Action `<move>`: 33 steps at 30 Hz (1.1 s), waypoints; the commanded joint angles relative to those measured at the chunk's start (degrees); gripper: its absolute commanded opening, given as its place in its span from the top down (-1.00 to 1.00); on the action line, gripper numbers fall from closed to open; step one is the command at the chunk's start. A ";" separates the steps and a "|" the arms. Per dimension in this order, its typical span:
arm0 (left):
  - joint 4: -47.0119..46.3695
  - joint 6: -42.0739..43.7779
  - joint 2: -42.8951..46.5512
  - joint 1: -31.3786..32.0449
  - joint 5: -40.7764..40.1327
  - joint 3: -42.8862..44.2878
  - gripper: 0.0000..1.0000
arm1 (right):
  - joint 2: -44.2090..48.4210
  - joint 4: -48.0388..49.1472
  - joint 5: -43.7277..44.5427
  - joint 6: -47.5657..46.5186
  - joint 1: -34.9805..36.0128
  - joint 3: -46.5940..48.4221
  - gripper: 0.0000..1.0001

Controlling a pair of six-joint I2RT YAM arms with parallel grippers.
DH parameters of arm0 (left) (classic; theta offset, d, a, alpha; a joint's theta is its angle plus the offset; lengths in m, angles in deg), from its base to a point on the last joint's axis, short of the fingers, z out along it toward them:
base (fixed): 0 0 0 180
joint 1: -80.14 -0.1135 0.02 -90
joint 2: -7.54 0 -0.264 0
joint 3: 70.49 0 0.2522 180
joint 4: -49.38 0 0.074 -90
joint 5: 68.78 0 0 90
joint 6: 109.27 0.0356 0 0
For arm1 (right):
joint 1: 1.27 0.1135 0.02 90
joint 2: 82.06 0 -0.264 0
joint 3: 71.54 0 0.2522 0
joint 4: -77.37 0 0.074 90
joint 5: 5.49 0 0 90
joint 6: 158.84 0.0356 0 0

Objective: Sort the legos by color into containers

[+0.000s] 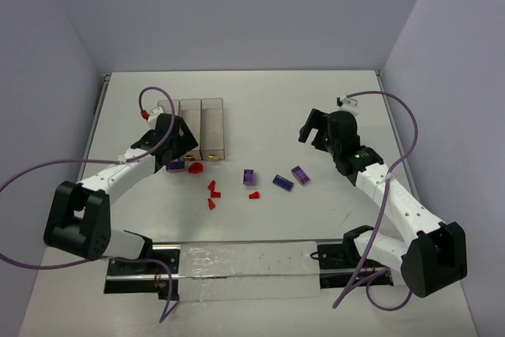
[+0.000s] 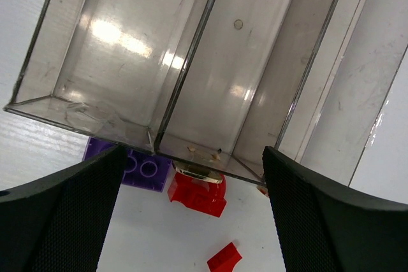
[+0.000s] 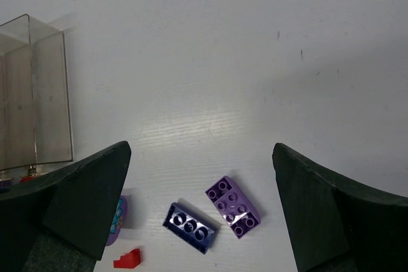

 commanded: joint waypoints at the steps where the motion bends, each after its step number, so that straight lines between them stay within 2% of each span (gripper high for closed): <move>1: -4.84 1.89 -1.94 0.32 1.61 3.69 -0.89 | 1.54 0.48 1.59 -0.38 0.44 -0.34 -0.99; 16: -7.93 6.81 -4.56 0.32 4.59 6.83 -0.90 | 1.89 0.40 1.16 -0.36 0.44 -0.51 -1.00; 21: -4.11 7.90 0.12 0.32 1.93 5.75 -0.95 | 2.43 0.55 1.53 -0.45 0.44 -0.90 -1.00; 27: 1.33 7.80 8.74 0.32 -0.96 0.12 -0.99 | 1.99 1.30 1.26 -0.41 0.44 -1.47 -1.00; 33: 4.39 6.03 9.38 0.41 -2.06 -2.51 -0.99 | 0.37 1.89 0.34 -0.28 0.44 -0.86 -0.99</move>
